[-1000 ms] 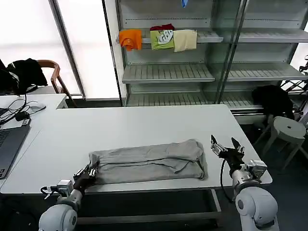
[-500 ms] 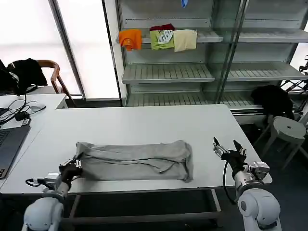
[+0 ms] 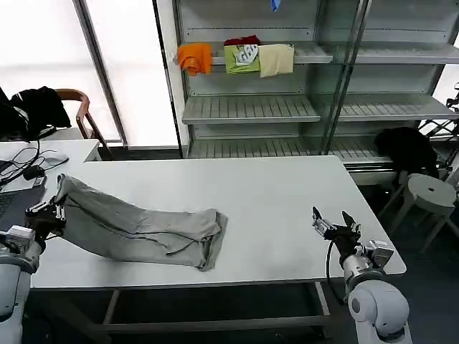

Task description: Fold and organize the clothes.

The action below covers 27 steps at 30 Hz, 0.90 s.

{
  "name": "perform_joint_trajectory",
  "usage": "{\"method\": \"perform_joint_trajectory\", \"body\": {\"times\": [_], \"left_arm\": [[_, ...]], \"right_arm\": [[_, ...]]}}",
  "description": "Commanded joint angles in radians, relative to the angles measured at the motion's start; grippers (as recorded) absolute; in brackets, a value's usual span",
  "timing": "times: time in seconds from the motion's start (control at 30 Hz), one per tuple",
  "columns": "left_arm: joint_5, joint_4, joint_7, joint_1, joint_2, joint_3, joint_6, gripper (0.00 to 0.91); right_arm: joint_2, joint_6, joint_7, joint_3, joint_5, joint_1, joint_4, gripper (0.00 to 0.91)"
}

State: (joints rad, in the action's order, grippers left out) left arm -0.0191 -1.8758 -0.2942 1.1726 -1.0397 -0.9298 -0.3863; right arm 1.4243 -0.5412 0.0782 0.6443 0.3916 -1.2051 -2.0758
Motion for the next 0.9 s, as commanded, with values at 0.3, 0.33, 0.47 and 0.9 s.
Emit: {"method": "perform_joint_trajectory", "body": {"times": [0.3,0.33,0.47,0.9], "left_arm": [[-0.036,-0.277,0.003,0.011,-0.175,0.250,-0.124,0.000],[-0.036,-0.281,0.006,0.009,-0.183,0.273,-0.132,0.000],[-0.032,-0.290,0.030,0.004,-0.203,0.345,-0.159,0.000],[-0.013,-0.208,0.131,-0.002,-0.297,0.507,-0.191,0.000]], "right_arm": [[0.002,0.003,-0.001,0.007,-0.026,-0.027,0.005,0.907],[0.002,0.004,-0.001,0.008,-0.027,-0.028,0.006,0.907],[0.003,0.003,-0.001,0.008,-0.029,-0.029,0.007,0.907],[0.001,0.004,-0.003,0.009,-0.038,-0.034,0.026,0.907]]}}
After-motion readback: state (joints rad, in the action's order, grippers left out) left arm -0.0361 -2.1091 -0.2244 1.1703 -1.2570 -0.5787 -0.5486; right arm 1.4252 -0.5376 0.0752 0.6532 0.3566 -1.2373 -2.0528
